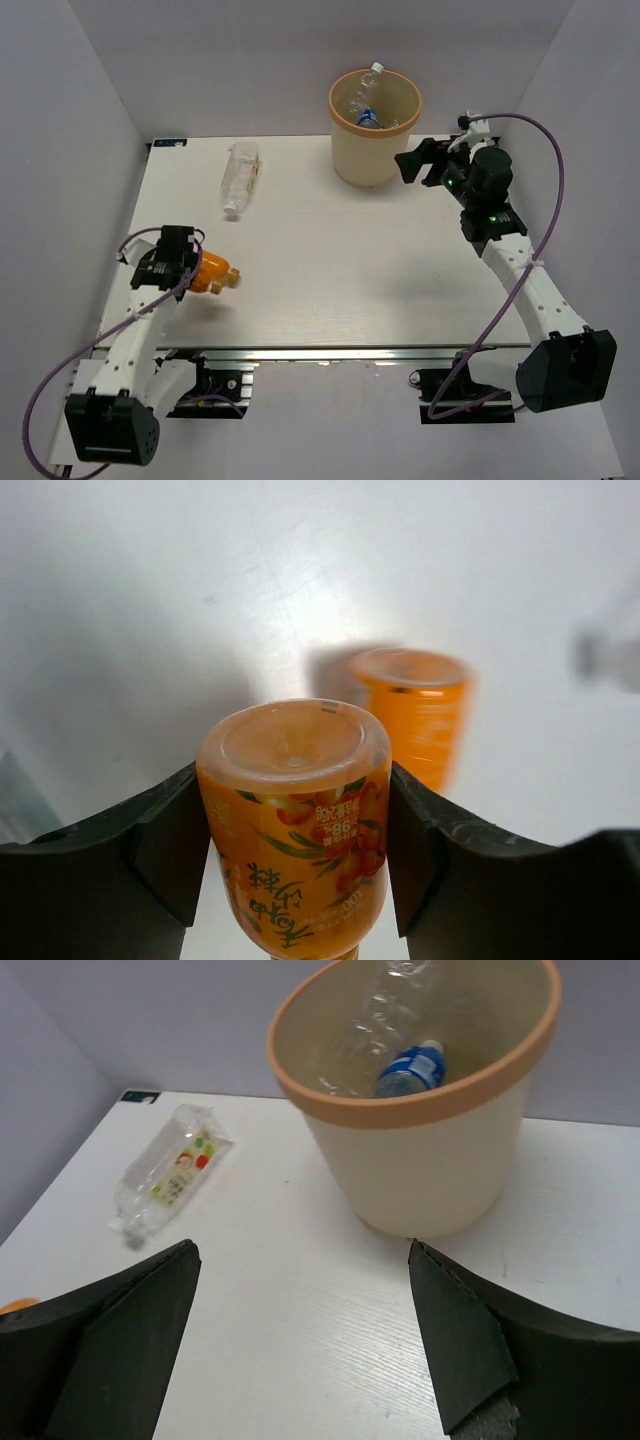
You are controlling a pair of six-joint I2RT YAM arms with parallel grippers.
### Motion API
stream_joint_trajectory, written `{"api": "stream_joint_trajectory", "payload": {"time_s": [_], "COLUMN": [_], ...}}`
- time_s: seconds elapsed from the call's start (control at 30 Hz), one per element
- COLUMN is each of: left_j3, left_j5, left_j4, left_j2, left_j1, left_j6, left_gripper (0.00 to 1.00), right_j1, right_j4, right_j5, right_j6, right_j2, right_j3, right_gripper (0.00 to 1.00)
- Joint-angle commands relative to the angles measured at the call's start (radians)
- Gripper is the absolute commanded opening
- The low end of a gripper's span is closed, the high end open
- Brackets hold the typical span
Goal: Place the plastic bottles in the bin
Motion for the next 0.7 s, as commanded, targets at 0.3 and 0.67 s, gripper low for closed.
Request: {"api": "stream_joint_trajectory", "payload": {"time_s": [0.3,0.67], "left_j3": [0.067,0.163], "left_j5": [0.384,0.128], "left_j4": [0.614,0.78], "left_j2": [-0.177,0.059], "left_j1": [-0.008,-0.392], "left_j6": [0.156,0.066], "left_gripper": [0.32,0.31], "right_j1": [0.113,0.426], "right_j4": [0.166,0.066], "right_j5": [-0.575,-0.445], "right_j6": [-0.021,-0.196], "right_j2": [-0.013,0.145], "right_j3": [-0.081,0.003], "right_gripper": [0.89,0.89]}}
